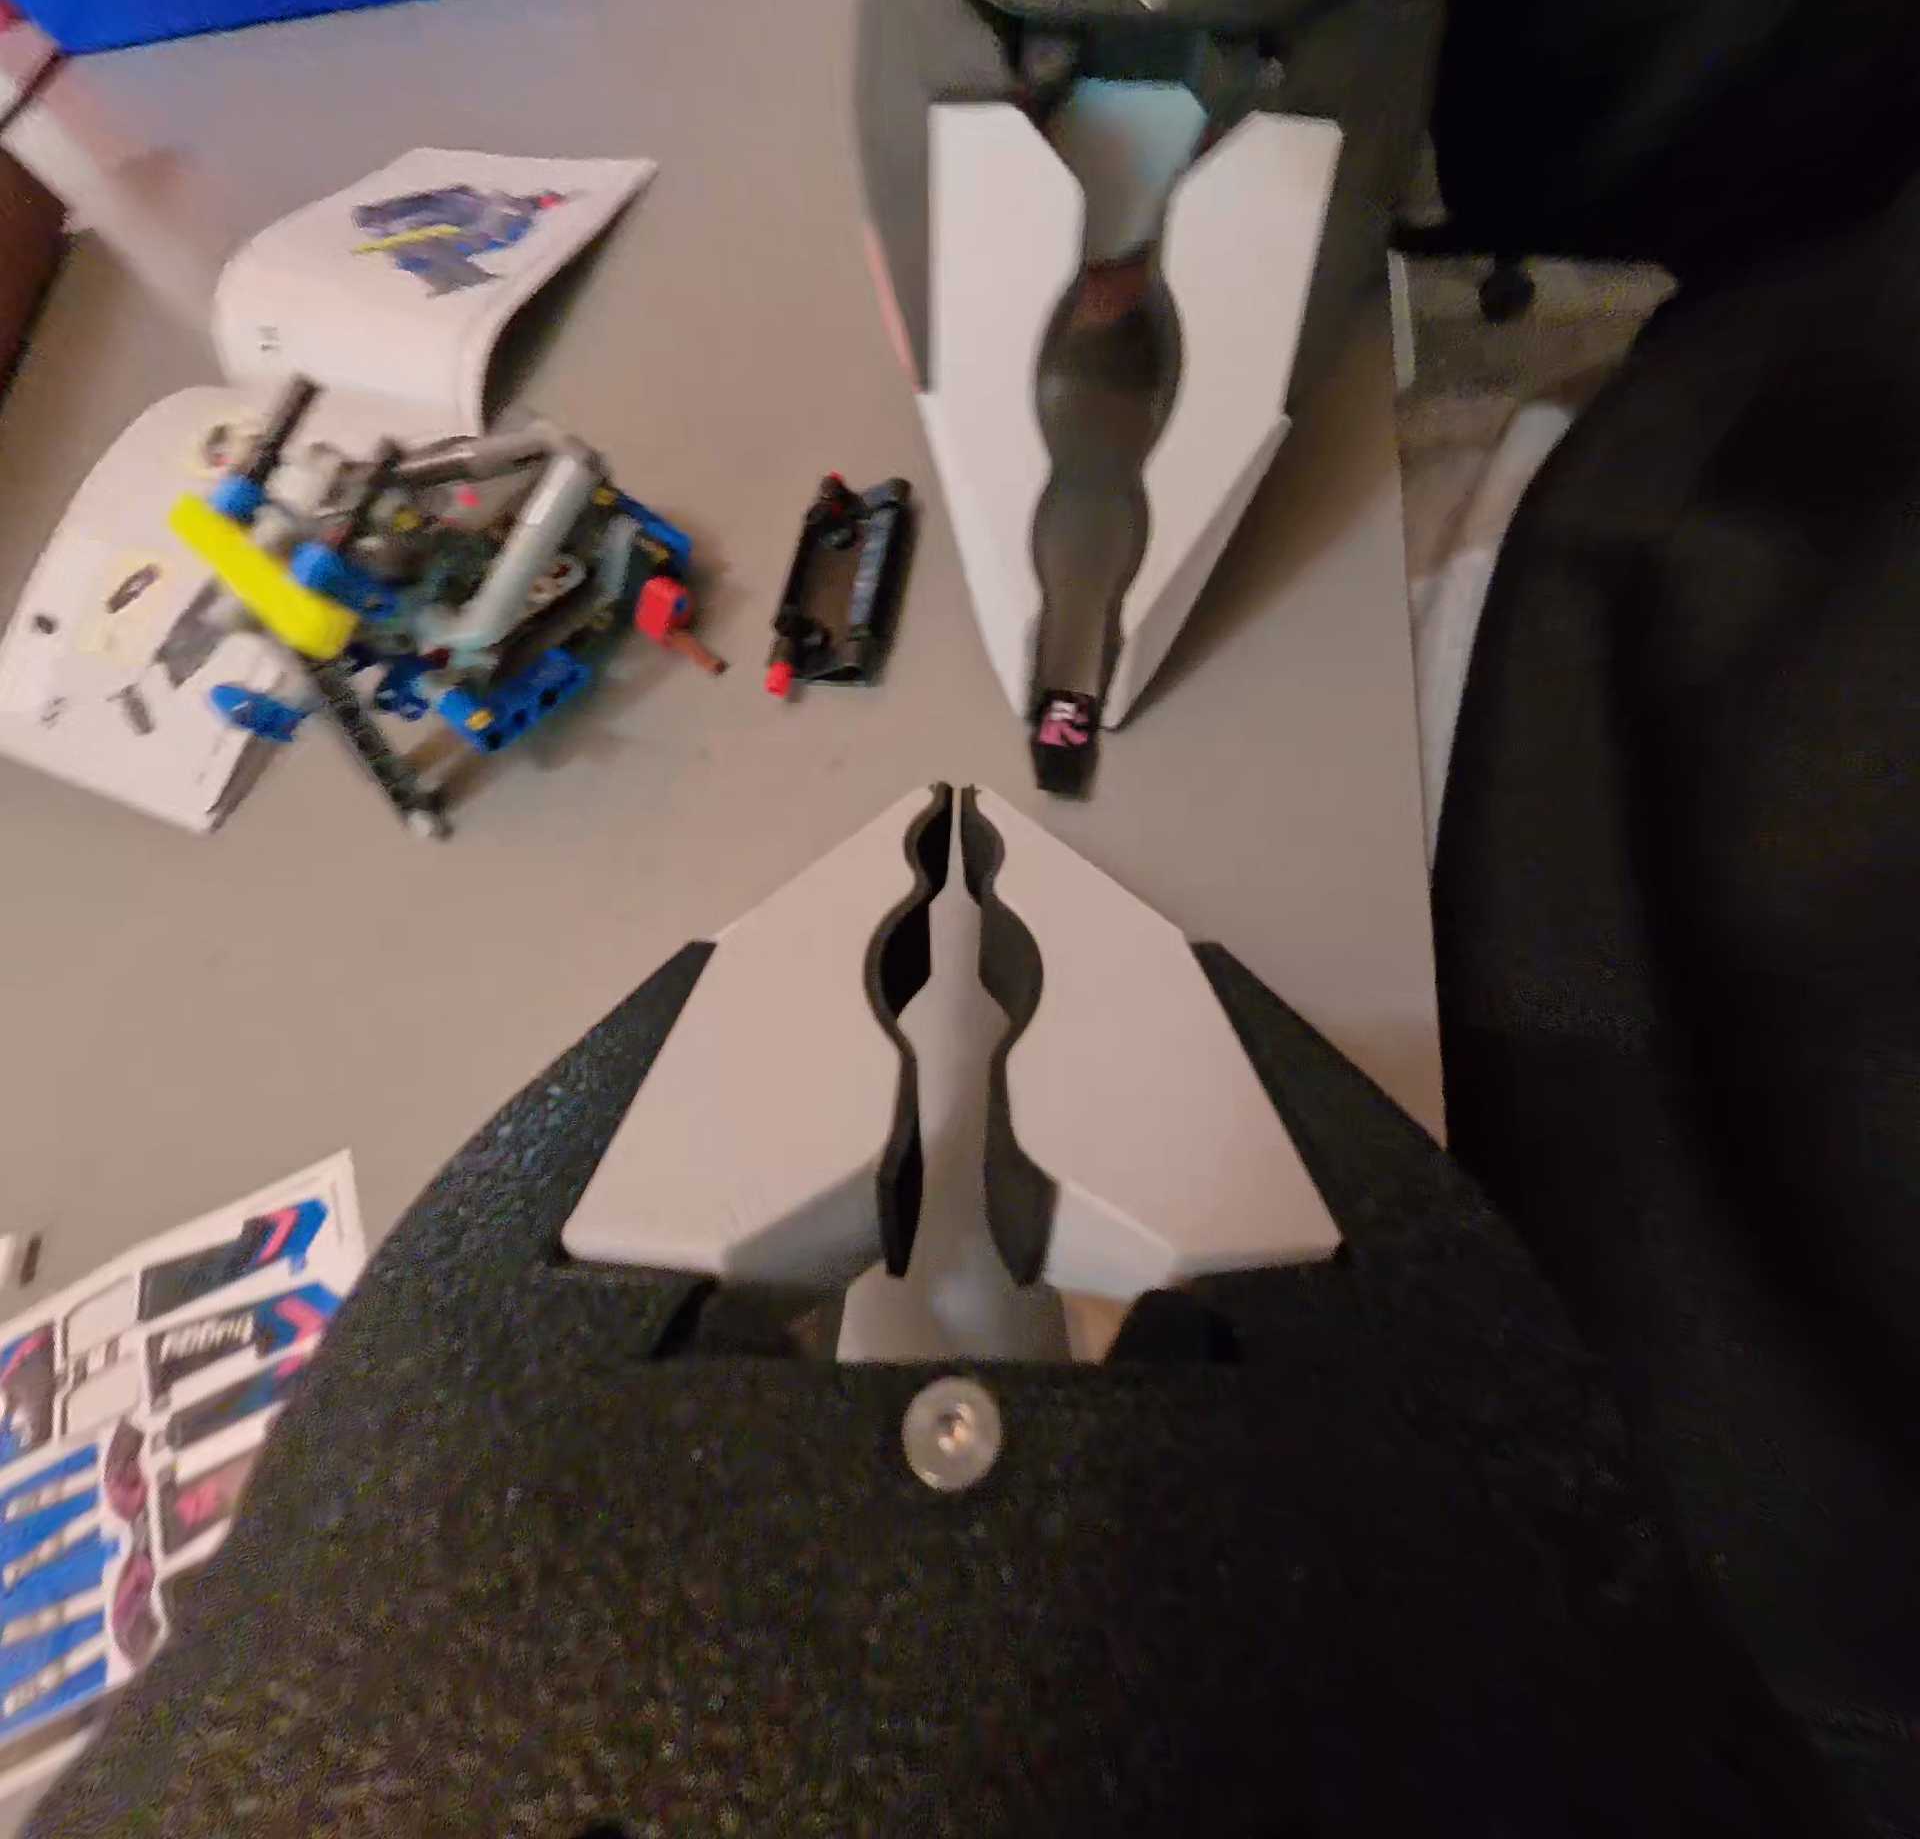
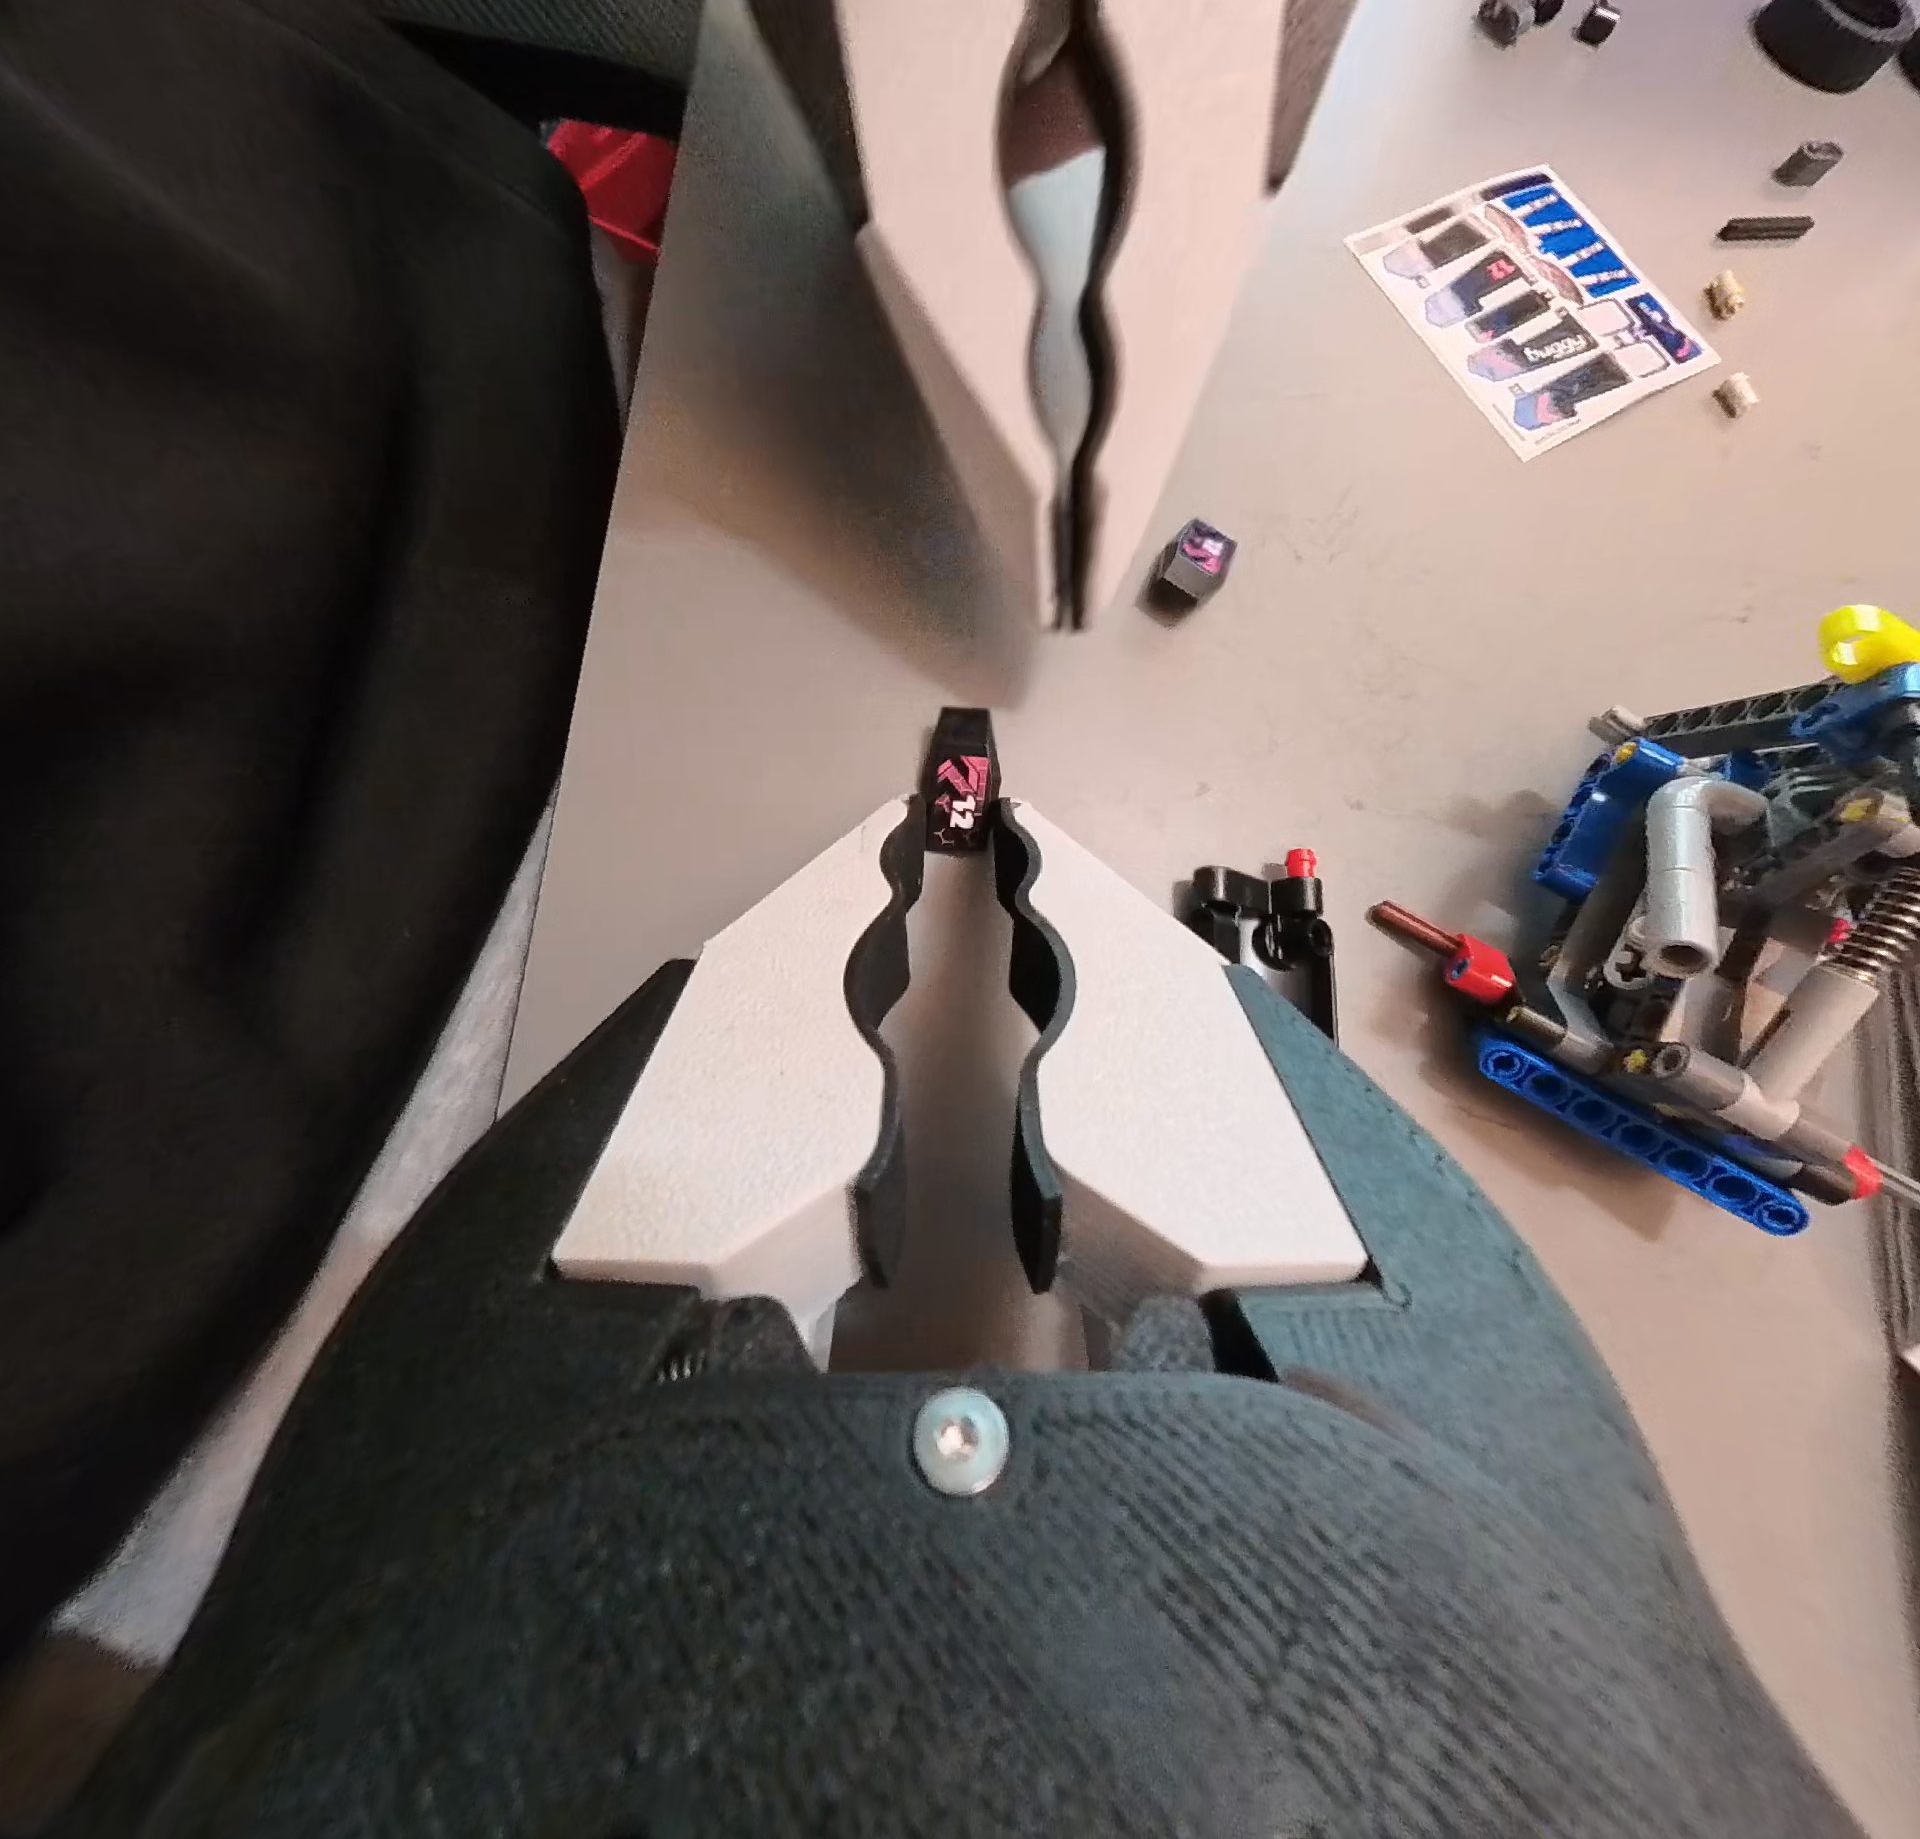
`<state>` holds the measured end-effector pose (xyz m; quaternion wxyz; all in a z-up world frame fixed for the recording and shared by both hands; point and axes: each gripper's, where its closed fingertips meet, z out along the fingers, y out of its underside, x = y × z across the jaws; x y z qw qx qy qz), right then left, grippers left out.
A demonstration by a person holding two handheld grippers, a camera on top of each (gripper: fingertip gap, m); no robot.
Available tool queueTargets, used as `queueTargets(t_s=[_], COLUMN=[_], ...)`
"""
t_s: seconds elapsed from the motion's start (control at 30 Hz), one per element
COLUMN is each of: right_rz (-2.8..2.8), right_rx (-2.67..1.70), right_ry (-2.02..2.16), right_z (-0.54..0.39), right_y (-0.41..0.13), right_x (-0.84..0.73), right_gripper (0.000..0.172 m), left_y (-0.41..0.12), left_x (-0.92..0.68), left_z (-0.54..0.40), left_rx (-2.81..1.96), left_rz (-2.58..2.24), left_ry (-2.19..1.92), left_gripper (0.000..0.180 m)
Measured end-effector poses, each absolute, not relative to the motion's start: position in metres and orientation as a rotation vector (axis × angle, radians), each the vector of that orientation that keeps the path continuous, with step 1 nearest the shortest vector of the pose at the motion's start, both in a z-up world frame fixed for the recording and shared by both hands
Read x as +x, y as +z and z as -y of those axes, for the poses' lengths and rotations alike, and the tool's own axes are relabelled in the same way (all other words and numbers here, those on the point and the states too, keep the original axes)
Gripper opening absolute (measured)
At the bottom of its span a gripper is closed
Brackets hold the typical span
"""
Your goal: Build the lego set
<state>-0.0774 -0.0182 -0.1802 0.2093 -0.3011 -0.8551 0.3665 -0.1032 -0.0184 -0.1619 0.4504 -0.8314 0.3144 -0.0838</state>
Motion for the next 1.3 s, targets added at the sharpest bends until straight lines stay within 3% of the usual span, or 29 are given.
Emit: queueTargets(t_s=[0.37, 0.67, 0.87, 1.03, 1.3], right_rz=[2.266, 2.203, 2.267, 2.261, 2.187], right_rx=[-0.894, -1.04, -1.017, -1.001, -1.111], right_ry=[0.907, 0.939, 0.924, 0.894, 0.796], right_z=[-0.008, -0.012, -0.004, -0.012, -0.059], right_y=[-0.179, -0.172, -0.179, -0.179, -0.179], right_x=[-0.064, -0.068, -0.073, -0.069, -0.043], right_gripper=[0.011, 0.031, 0.012, 0.012, 0.012], left_y=[-0.156, -0.157, -0.159, -0.161, -0.17], left_x=[-0.15, -0.133, -0.124, -0.112, -0.104], left_z=[0.013, 0.0, -0.013, -0.031, -0.044], left_rx=[-2.095, -2.064, -2.082, -2.117, -2.133], left_rz=[-0.594, -0.728, -0.74, -0.755, -0.756], left_ry=[-0.116, -0.115, -0.129, -0.14, -0.128], left_gripper=[0.013, 0.013, 0.016, 0.03, 0.032])
